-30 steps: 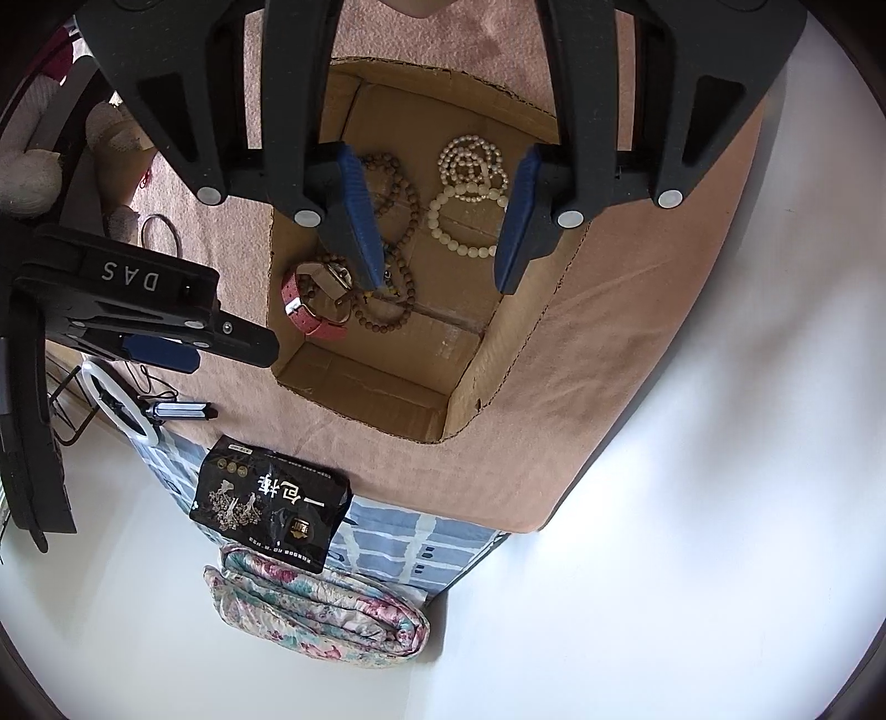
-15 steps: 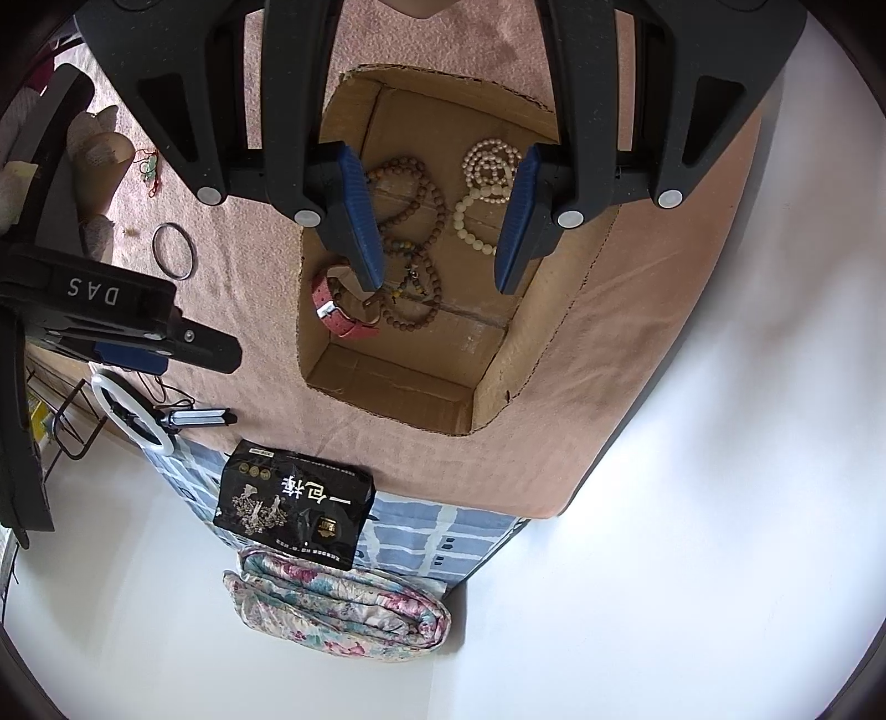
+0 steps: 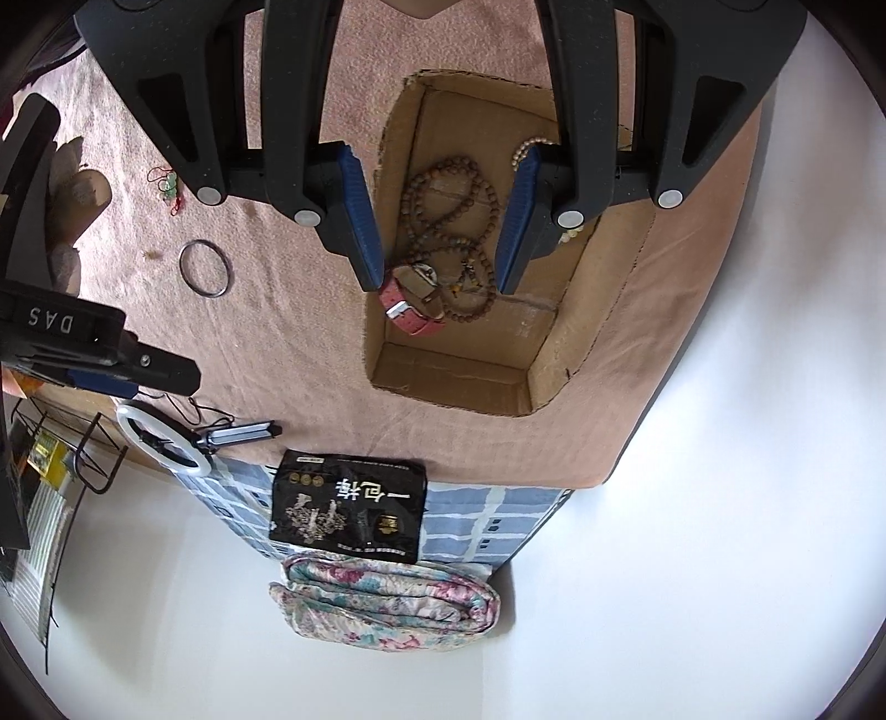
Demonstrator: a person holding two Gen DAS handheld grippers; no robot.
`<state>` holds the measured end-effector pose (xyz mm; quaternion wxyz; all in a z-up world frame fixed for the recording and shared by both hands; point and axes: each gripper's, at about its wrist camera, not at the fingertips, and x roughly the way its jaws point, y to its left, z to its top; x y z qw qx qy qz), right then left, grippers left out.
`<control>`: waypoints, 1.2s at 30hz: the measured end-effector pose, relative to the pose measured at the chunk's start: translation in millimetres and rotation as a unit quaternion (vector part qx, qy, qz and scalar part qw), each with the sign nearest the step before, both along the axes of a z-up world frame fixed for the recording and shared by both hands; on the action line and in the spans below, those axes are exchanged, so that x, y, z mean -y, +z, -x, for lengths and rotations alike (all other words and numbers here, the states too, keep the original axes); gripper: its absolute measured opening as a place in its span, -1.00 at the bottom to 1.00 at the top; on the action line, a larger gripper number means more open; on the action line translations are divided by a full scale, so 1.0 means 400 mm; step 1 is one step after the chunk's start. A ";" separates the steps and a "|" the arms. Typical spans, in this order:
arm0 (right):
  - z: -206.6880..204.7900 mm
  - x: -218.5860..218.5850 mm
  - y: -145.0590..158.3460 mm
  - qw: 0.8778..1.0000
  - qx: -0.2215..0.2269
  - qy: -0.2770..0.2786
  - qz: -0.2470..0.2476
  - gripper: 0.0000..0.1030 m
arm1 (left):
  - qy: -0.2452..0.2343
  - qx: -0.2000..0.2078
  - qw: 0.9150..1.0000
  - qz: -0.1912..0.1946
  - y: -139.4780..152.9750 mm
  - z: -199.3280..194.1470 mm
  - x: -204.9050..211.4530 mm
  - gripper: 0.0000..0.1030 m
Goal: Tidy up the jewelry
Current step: 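Move the left tool to the green jade pendant while the right tool approaches a white pearl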
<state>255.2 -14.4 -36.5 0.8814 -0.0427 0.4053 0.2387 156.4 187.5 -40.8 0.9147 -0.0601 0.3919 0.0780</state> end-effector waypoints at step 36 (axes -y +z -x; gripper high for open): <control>-0.044 0.517 -0.184 0.992 -0.100 -0.075 0.019 0.70 | -0.236 -0.107 0.963 0.074 -0.137 -0.060 0.453 -0.18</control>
